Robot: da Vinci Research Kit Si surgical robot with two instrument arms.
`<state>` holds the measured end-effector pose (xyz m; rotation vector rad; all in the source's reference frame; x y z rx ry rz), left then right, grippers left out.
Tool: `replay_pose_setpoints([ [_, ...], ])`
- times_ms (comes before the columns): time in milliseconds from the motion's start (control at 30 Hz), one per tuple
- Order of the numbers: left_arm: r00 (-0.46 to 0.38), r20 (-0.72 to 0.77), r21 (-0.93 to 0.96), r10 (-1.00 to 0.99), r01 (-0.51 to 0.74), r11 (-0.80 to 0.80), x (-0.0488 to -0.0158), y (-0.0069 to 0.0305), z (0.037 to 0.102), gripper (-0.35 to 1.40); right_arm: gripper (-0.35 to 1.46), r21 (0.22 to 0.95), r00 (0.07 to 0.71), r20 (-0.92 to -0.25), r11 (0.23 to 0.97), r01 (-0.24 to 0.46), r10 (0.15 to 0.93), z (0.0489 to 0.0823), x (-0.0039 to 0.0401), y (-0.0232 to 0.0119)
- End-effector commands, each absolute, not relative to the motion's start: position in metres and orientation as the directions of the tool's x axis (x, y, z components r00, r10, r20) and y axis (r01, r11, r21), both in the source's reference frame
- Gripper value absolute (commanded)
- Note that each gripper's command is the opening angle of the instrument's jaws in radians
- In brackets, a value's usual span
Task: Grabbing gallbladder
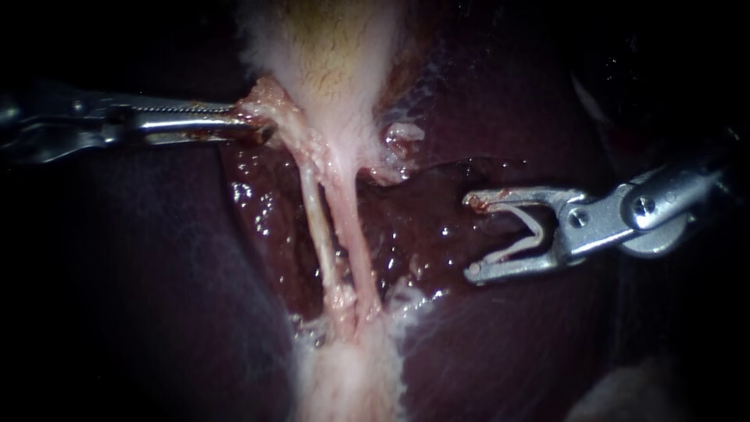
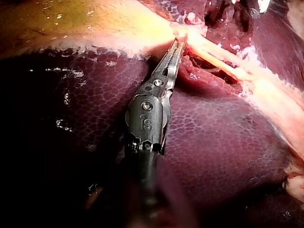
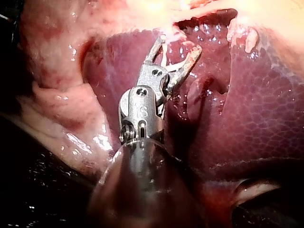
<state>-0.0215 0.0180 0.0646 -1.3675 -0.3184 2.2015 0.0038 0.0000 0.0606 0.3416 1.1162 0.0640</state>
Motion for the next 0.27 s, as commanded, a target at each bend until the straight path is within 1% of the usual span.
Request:
replay_pose_setpoints([
  [33, -0.351, -0.761, -0.456, 0.545, -0.308, -0.835, -0.0215, 0.0180, 0.0646, -0.35, 0.49, 0.301, 0.443, -0.869, 0.946, 0.119, 0.220, 0.0606, 0.0038, 0.0000],
  [267, -0.352, -0.761, -0.455, 0.545, -0.310, -0.835, -0.0215, 0.0180, 0.0646, -0.35, 0.49, 0.301, 0.443, -0.869, 0.946, 0.119, 0.220, 0.0606, 0.0038, 0.0000],
])
